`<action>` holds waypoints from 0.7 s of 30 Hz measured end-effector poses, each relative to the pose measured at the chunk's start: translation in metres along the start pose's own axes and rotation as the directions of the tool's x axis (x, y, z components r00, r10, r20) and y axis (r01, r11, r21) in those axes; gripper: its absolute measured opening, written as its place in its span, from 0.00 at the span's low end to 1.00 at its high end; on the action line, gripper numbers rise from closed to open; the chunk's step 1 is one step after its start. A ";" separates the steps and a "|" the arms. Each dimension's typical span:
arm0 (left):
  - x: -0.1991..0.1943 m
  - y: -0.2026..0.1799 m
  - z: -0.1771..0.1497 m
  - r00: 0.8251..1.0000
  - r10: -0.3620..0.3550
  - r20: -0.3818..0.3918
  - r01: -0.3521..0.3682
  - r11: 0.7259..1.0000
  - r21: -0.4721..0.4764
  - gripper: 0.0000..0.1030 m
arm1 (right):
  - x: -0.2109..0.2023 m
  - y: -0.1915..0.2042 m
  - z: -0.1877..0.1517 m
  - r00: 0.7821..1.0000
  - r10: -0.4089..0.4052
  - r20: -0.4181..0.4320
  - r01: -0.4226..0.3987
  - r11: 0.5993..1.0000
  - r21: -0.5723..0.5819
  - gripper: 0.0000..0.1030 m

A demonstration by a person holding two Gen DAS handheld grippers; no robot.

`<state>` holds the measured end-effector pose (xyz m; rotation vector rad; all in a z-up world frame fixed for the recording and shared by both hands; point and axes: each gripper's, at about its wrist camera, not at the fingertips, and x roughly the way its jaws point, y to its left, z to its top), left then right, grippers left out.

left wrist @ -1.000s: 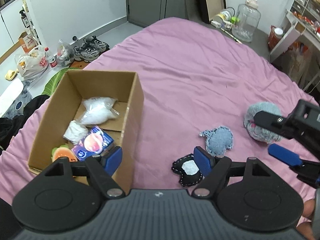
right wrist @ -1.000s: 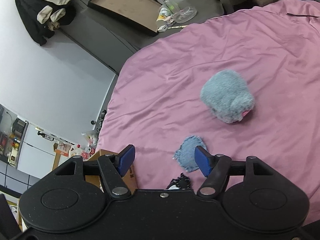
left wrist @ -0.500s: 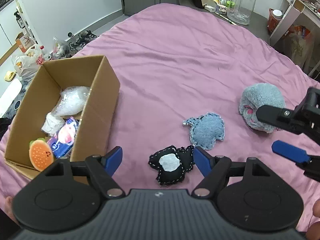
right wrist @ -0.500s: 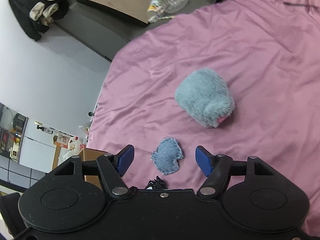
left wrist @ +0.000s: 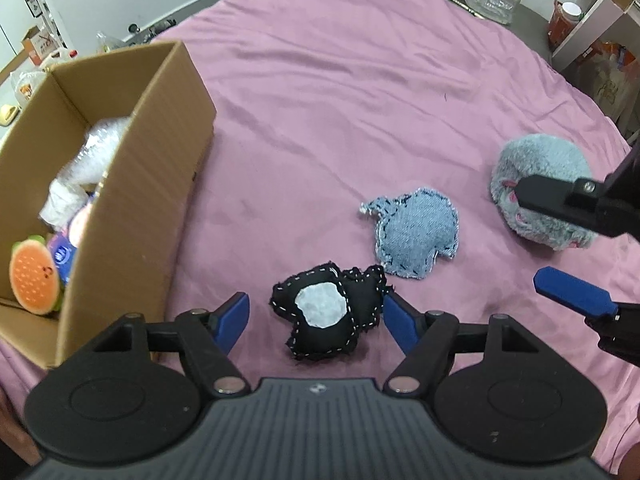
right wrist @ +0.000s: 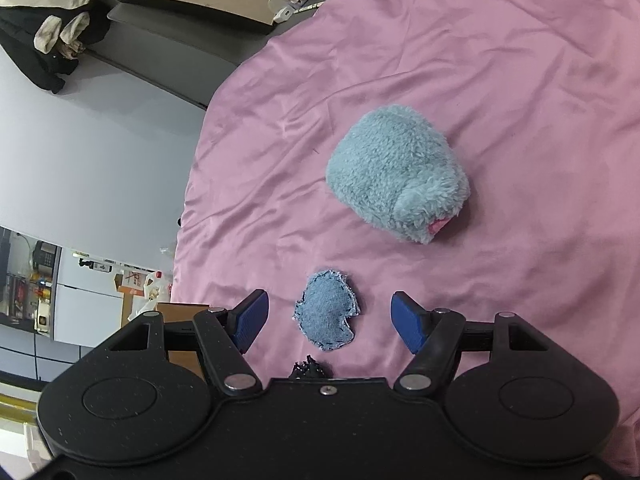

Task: Organize soft objects
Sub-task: 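Lower the left tool onto the black-and-white plush and close on it, then grasp the blue denim cloth with the right tool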

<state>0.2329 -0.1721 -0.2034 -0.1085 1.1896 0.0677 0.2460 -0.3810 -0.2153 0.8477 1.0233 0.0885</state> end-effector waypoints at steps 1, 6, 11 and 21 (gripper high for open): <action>0.003 0.000 0.000 1.000 -0.004 -0.006 0.004 1.000 -0.002 0.69 | 0.001 0.000 0.000 1.000 0.001 -0.004 -0.001 1.000 0.000 0.66; 0.018 0.008 -0.003 0.997 -0.055 -0.048 0.052 0.997 -0.050 0.46 | 0.013 0.004 0.001 1.000 -0.002 -0.029 0.002 1.000 -0.009 0.66; 0.014 0.012 0.002 0.997 -0.066 -0.025 0.064 0.994 -0.091 0.24 | 0.029 0.007 0.003 0.998 0.004 -0.062 -0.004 1.000 -0.001 0.66; -0.002 0.022 0.023 0.996 -0.076 0.046 0.079 0.993 -0.087 0.17 | 0.059 0.019 0.001 0.993 -0.067 -0.102 0.061 0.997 -0.053 0.66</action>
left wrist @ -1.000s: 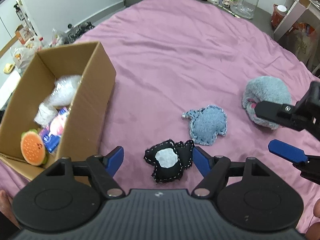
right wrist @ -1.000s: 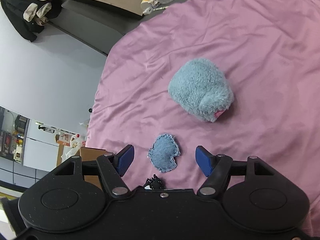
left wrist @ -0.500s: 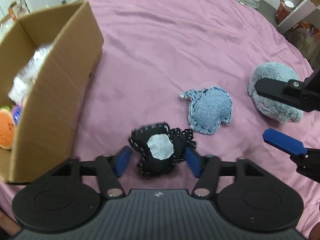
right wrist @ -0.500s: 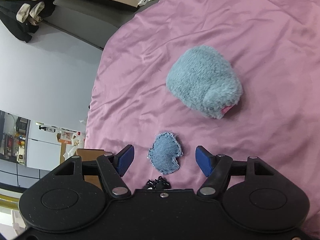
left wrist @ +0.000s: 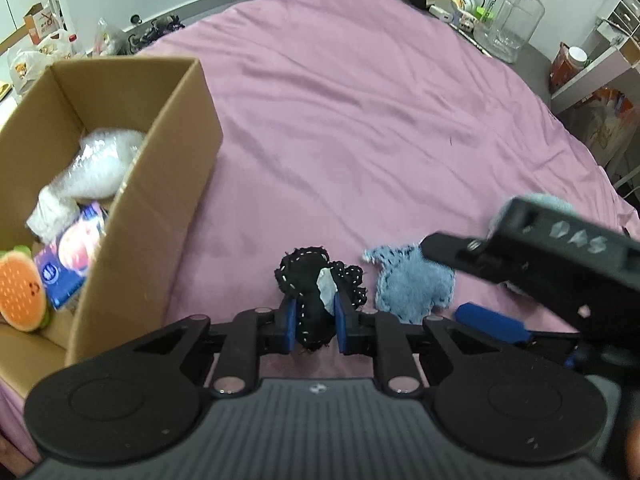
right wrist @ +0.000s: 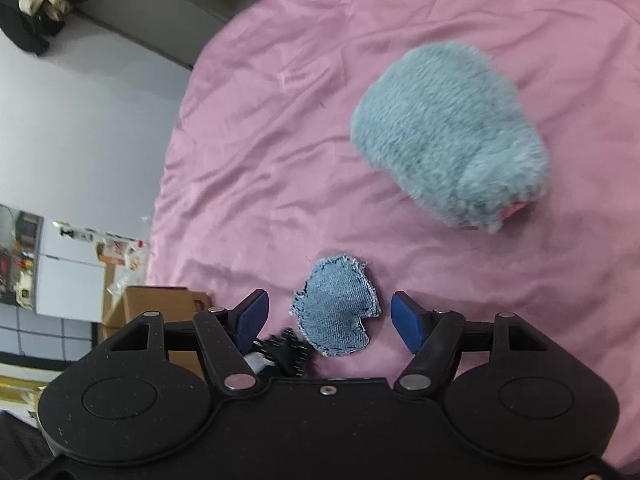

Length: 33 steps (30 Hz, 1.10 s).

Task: Organize soft objects
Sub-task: 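Grasp the blue denim cloth with the right tool, then drop the black-and-white plush into the box while the right tool drops the denim cloth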

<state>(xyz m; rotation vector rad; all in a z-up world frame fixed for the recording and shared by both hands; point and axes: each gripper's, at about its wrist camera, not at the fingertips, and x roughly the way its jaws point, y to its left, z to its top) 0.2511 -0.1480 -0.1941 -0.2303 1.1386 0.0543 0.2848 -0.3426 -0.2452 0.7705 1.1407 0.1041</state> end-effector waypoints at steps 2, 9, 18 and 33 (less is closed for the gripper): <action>-0.001 0.003 0.002 1.000 0.004 0.010 -0.004 1.000 0.006 0.17 | 0.005 0.003 -0.001 1.000 -0.022 -0.005 0.022 0.999 -0.023 0.65; -0.008 0.014 0.004 1.000 -0.015 0.011 0.015 1.000 -0.006 0.17 | 0.015 0.018 -0.008 0.995 -0.099 -0.007 0.097 0.988 -0.122 0.38; -0.031 0.030 0.000 0.998 -0.053 0.043 0.055 0.998 -0.032 0.17 | -0.007 0.023 -0.018 0.991 -0.124 0.060 0.131 0.982 -0.136 0.17; -0.083 0.071 -0.002 0.986 -0.091 0.139 0.101 0.992 -0.070 0.17 | -0.061 0.042 -0.042 0.975 -0.100 0.198 0.132 0.979 -0.155 0.07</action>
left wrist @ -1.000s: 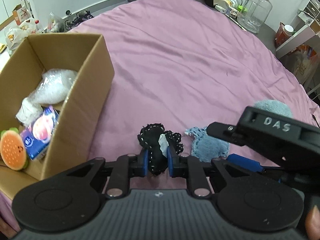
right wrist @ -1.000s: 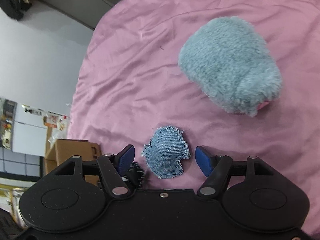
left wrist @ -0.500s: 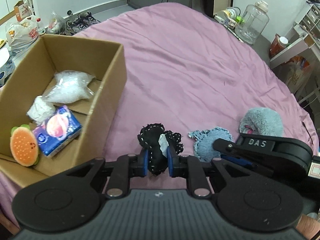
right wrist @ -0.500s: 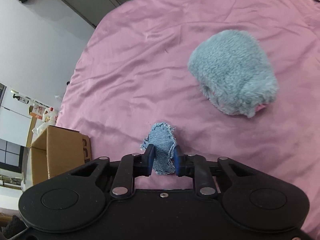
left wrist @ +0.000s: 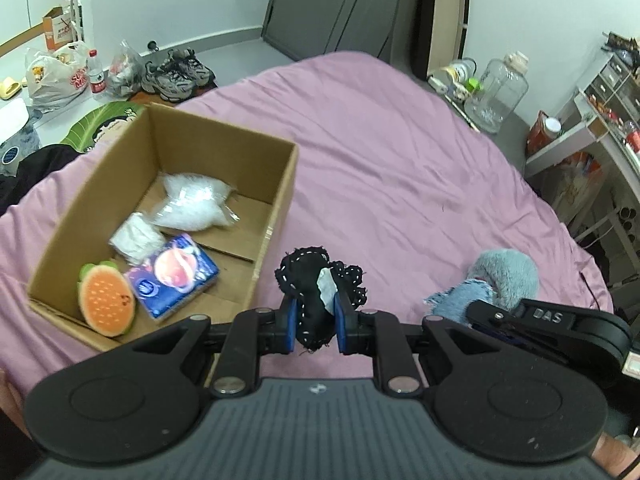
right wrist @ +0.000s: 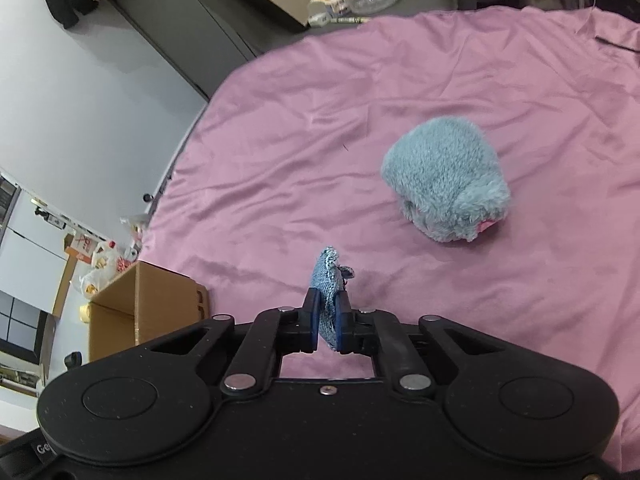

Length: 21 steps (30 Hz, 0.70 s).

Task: Organize soft objects
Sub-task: 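Drop the black-and-white plush into the box while the right tool drops the denim cloth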

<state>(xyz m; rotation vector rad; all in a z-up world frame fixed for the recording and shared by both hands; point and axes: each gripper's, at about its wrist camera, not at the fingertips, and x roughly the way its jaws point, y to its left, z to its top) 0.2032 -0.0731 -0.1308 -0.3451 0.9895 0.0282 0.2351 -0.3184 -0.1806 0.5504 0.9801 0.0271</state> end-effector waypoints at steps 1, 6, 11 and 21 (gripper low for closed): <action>-0.003 0.003 0.001 1.000 0.000 0.005 0.001 1.000 -0.005 0.17 | -0.004 0.002 -0.001 1.000 0.005 0.009 -0.005 1.000 -0.001 0.07; -0.017 0.020 0.004 1.000 0.003 0.029 -0.002 1.000 -0.022 0.17 | -0.020 0.012 -0.006 0.999 0.012 0.045 -0.011 1.000 -0.020 0.07; -0.029 0.036 0.008 0.999 0.009 0.047 -0.008 0.999 -0.036 0.17 | -0.032 0.025 -0.013 0.998 0.027 0.058 -0.024 0.999 -0.049 0.07; -0.038 0.065 0.012 0.998 0.031 0.063 -0.027 0.998 -0.062 0.17 | -0.049 0.055 -0.022 0.994 0.064 0.084 -0.054 0.992 -0.113 0.07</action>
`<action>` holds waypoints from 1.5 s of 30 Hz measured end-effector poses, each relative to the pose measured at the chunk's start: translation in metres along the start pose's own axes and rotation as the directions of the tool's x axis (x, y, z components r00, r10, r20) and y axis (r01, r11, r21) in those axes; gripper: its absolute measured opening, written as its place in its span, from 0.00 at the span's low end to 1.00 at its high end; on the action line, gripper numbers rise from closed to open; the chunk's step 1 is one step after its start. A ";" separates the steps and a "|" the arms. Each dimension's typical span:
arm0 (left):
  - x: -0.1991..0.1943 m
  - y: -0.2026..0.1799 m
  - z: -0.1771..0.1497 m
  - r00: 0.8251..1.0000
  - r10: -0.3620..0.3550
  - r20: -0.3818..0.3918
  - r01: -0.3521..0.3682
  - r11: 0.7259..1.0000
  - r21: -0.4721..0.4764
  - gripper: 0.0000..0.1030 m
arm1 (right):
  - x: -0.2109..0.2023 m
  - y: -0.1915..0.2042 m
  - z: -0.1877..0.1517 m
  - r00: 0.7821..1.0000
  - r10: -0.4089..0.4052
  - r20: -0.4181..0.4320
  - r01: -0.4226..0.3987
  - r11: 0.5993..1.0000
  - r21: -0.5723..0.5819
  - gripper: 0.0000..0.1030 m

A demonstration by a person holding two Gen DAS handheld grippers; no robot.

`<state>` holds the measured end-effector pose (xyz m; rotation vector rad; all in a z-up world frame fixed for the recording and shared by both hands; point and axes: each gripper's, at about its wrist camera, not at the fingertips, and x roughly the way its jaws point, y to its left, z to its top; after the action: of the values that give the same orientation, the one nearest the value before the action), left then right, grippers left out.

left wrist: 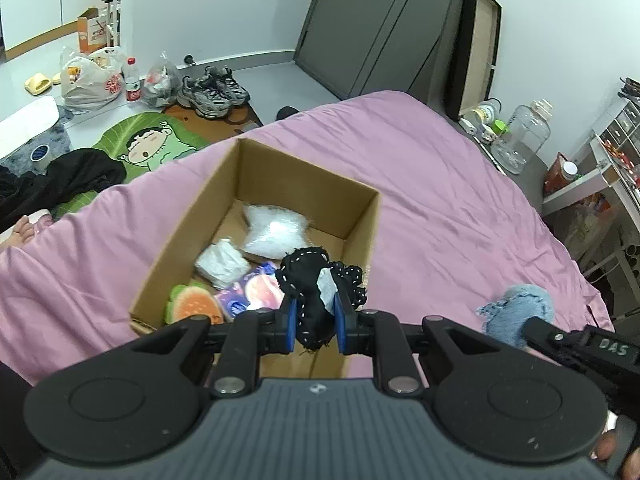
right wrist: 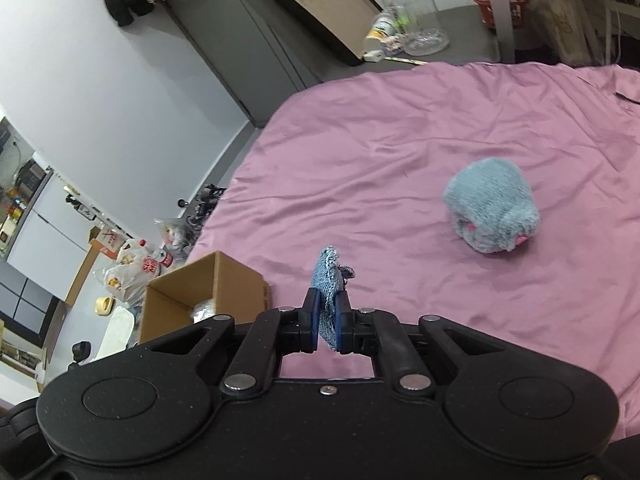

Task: Organize soft objects
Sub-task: 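Drop the black-and-white plush into the box while the right tool drops the denim cloth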

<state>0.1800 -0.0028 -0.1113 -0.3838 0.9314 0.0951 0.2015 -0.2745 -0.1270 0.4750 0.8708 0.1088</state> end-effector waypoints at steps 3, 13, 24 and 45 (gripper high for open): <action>0.000 0.009 0.003 1.000 0.009 0.000 -0.009 1.000 -0.006 0.17 | -0.003 0.006 -0.001 1.000 0.016 0.005 -0.016 1.000 -0.009 0.07; 0.012 0.031 0.009 0.999 0.036 -0.022 -0.037 0.999 -0.039 0.17 | -0.002 0.031 -0.006 0.996 0.084 -0.010 -0.085 0.995 -0.052 0.07; 0.035 0.049 0.022 0.998 0.052 -0.033 -0.054 0.996 -0.074 0.17 | 0.014 0.061 -0.019 0.988 0.141 -0.056 -0.146 0.985 -0.094 0.07; 0.059 0.063 0.053 1.000 0.015 0.016 -0.013 0.994 -0.105 0.43 | 0.059 0.103 -0.037 0.970 0.167 -0.178 -0.192 0.973 -0.132 0.08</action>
<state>0.2406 0.0698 -0.1472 -0.4734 0.9148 0.1607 0.2215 -0.1533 -0.1437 0.4081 0.9739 0.3821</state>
